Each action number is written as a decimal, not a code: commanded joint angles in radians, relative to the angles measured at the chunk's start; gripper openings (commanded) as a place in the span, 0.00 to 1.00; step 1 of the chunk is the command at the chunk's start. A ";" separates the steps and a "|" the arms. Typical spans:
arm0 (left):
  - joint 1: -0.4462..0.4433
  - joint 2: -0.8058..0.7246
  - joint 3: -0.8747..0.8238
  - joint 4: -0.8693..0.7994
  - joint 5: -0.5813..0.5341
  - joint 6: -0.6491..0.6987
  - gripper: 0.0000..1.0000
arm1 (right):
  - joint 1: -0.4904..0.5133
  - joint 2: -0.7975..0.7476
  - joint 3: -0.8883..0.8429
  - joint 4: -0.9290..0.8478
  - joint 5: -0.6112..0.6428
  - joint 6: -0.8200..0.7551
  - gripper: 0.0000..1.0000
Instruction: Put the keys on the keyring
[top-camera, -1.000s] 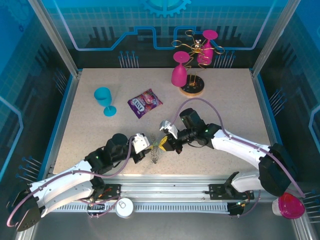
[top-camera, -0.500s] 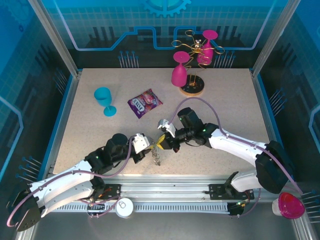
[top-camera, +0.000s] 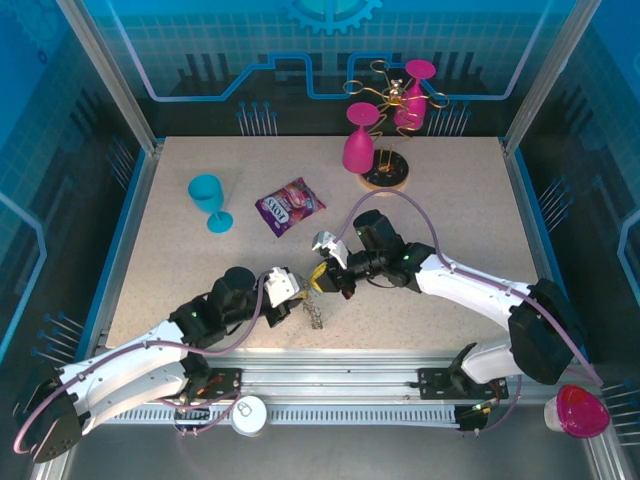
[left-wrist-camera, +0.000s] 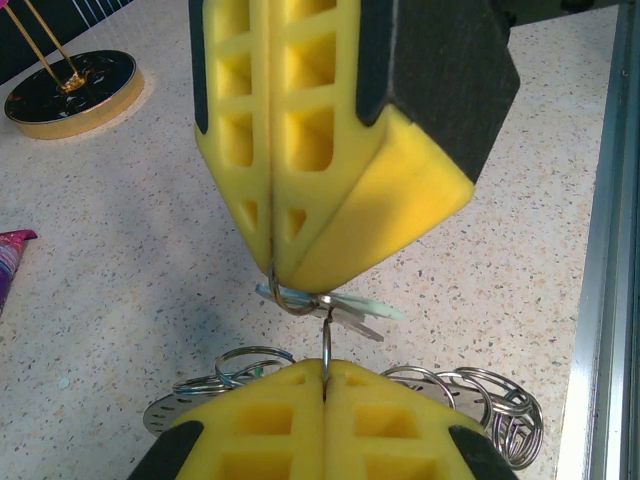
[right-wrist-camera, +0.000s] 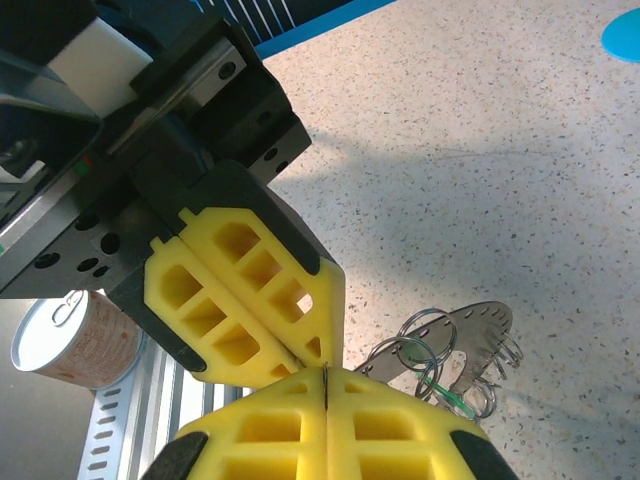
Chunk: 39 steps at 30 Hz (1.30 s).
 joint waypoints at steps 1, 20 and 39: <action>-0.006 -0.008 0.019 0.038 0.021 -0.006 0.00 | 0.003 0.013 0.028 -0.029 -0.008 -0.002 0.00; -0.005 -0.011 0.015 0.040 0.039 0.029 0.00 | -0.045 0.055 0.113 -0.234 -0.167 -0.118 0.00; -0.006 -0.014 0.016 0.037 0.047 0.034 0.00 | -0.041 0.112 0.147 -0.239 -0.121 -0.096 0.00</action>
